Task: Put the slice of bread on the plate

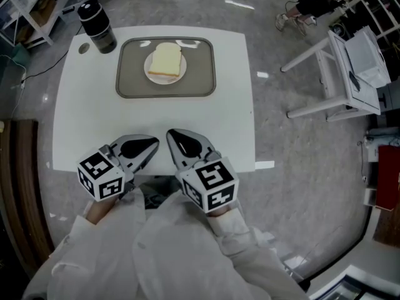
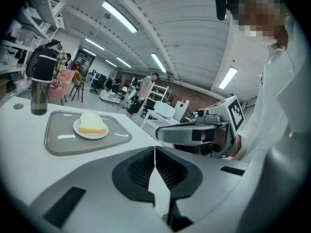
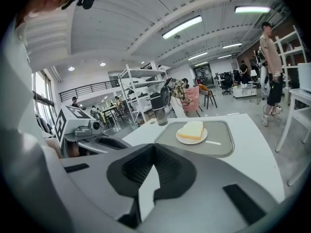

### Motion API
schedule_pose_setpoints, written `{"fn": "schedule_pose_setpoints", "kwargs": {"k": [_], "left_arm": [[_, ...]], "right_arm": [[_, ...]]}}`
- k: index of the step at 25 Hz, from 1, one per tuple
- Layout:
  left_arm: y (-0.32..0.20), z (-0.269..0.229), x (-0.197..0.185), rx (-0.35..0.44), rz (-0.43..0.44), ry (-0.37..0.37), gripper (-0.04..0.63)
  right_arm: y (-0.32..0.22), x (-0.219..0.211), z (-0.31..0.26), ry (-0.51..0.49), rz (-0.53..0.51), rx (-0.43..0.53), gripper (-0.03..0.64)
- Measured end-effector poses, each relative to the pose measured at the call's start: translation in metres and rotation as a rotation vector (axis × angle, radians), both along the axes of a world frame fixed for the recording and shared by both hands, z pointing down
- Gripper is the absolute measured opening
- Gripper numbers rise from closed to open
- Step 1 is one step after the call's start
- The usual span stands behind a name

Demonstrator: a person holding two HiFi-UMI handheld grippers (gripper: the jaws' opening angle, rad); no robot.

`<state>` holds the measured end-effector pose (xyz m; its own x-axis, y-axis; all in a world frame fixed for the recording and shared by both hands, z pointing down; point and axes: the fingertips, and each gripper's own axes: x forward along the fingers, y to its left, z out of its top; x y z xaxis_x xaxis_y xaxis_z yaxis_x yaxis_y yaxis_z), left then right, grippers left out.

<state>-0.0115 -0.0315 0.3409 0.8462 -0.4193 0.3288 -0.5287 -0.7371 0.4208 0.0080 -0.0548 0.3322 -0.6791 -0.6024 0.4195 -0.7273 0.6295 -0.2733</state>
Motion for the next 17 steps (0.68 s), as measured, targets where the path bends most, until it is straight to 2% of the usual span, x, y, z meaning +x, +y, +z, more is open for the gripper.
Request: {"fn": "schedule_pose_setpoints", "kwargs": {"k": [9, 17], "left_arm": [[-0.0011, -0.0050, -0.0029, 0.015, -0.004, 0.007, 0.014], [0.0029, -0.0048, -0.0059, 0.009, 0.005, 0.005, 0.014]], "right_arm": [[-0.0002, -0.0012, -0.0044, -0.004, -0.003, 0.001, 0.015], [-0.0006, -0.0052, -0.0032, 0.035, -0.010, 0.006, 0.015]]}}
